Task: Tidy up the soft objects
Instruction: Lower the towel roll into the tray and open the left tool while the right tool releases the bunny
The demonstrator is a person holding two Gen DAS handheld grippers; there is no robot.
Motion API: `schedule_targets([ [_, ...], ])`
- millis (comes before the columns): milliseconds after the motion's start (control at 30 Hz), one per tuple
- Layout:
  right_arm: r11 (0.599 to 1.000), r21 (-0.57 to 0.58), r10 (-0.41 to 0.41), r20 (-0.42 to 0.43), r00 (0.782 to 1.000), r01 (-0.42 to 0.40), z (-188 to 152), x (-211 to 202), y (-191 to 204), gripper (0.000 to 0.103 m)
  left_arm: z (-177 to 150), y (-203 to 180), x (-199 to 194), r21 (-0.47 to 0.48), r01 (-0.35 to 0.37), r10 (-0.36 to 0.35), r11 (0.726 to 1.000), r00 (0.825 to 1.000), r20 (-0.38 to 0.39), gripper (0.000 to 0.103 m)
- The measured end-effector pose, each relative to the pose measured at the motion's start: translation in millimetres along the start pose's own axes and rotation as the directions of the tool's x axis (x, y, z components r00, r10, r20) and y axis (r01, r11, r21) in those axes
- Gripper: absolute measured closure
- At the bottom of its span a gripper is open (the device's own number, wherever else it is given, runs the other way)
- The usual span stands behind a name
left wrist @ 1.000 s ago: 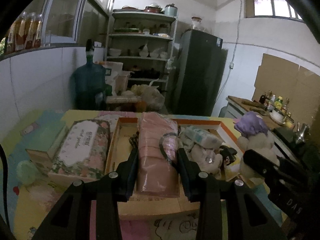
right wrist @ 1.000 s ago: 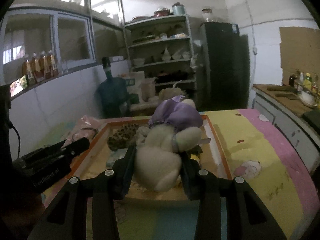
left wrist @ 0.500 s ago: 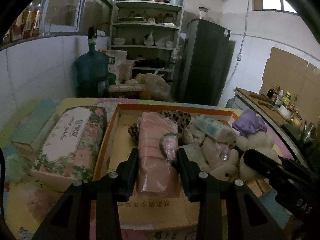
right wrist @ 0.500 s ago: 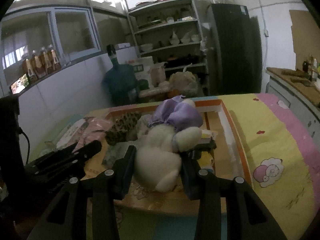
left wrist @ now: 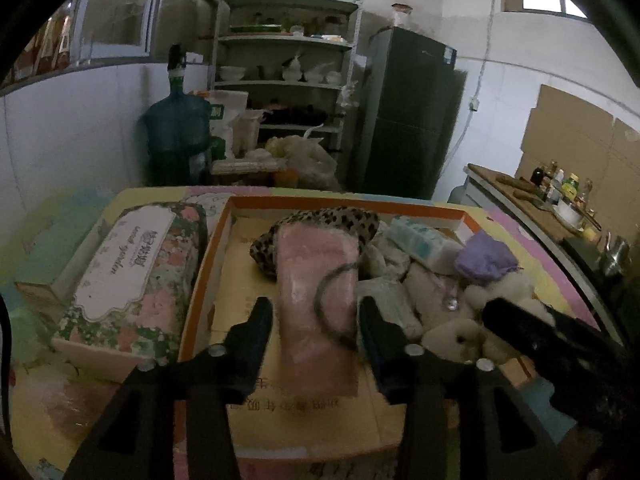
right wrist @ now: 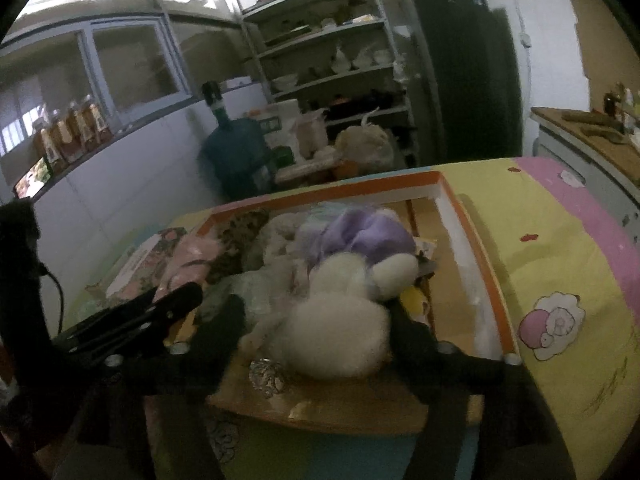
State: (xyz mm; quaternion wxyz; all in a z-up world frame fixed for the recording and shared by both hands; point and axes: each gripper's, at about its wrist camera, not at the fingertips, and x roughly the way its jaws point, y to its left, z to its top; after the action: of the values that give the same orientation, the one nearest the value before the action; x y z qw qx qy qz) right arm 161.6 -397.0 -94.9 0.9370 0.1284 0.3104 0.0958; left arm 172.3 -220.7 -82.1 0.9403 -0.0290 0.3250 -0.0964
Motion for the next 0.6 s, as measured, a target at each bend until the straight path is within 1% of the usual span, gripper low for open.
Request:
schedule_targets([
  [33, 1.000, 0.001, -0.008, 0.013, 1.000, 0.008, 0, -3, 0, 0.028, 1, 1, -3, 0.000, 0.010, -0.010, 1.000, 1.000, 0.006, 0.046],
  [133, 1.000, 0.004, -0.025, 0.037, 0.999, 0.025, -1, -9, 0, 0.027, 2, 1, -18, 0.004, 0.028, -0.028, 1.000, 0.999, 0.043, 0.040],
  [233, 0.998, 0.002, -0.068, 0.076, 0.995, 0.068, -2, -20, 3, 0.027, 4, 0, -37, 0.022, 0.032, -0.034, 0.999, 0.995, 0.092, 0.034],
  [333, 0.995, 0.003, -0.104, 0.141, 0.985, 0.105, -3, -36, 7, 0.027, 7, 1, -54, 0.032, 0.044, -0.048, 0.999, 0.988, 0.146, 0.033],
  [400, 0.993, 0.008, -0.121, 0.178, 0.977, 0.121, -4, -45, 8, 0.027, 9, 2, -63, 0.041, 0.048, -0.055, 0.998, 0.984, 0.168, 0.032],
  [600, 0.994, 0.044, -0.109, 0.265, 0.958, 0.101, -3, -67, 18, 0.027, 9, 16, -85, 0.051, 0.051, -0.061, 0.997, 0.974, 0.217, 0.032],
])
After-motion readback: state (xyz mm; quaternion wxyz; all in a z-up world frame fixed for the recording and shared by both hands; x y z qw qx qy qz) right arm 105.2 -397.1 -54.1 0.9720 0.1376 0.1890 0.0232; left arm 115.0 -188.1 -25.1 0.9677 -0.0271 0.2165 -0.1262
